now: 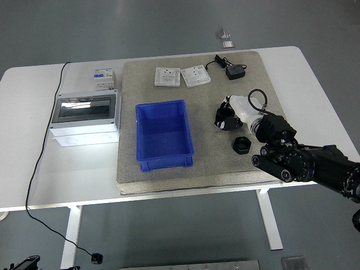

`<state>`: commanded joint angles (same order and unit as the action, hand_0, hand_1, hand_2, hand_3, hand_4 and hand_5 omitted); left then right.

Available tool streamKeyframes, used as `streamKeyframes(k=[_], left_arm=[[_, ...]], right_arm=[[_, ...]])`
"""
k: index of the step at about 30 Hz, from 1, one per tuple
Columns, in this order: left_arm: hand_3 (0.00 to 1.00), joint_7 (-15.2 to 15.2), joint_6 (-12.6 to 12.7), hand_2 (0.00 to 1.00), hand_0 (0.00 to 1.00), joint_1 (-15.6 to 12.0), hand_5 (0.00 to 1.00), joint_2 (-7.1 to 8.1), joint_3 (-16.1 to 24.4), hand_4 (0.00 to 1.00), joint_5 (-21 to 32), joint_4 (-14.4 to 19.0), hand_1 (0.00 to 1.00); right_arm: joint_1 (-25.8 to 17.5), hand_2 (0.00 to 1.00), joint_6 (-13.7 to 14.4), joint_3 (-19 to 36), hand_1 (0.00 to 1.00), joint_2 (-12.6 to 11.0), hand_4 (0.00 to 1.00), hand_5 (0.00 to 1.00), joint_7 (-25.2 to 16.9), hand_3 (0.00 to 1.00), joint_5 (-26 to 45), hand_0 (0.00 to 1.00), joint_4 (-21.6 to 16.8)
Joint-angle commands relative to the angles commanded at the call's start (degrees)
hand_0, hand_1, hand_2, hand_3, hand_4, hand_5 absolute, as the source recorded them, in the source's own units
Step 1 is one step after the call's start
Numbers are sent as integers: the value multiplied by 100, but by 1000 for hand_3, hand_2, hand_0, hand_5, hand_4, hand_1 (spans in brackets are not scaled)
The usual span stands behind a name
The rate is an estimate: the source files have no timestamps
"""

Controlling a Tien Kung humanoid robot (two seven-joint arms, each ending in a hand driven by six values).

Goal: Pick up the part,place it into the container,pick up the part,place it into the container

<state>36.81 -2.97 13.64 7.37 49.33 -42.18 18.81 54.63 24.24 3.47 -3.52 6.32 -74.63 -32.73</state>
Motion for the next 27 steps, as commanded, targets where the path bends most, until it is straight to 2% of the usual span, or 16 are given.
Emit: streamKeyframes(k=[6, 19, 20, 27], left_arm=[[755, 17, -39, 681, 721, 1, 974, 1, 43, 942, -19, 3, 716], [757, 17, -75, 678, 721, -11, 978, 14, 52, 941, -10, -2, 715], [757, 17, -73, 679, 722, -8, 984, 13, 52, 940, -9, -1, 714], [763, 17, -81, 681, 723, 19, 993, -8, 29, 937, -4, 1, 716]], right_arm=[[44, 670, 149, 75, 672, -84, 774, 402, -36, 664, -11, 799, -27], [14, 692, 32, 133, 692, -22, 784, 419, 39, 693, 242, 807, -148], [16, 705, 23, 148, 698, -20, 777, 457, 54, 730, 244, 810, -159], [-30, 722, -4, 248, 703, -46, 773, 471, 143, 744, 201, 810, -208]])
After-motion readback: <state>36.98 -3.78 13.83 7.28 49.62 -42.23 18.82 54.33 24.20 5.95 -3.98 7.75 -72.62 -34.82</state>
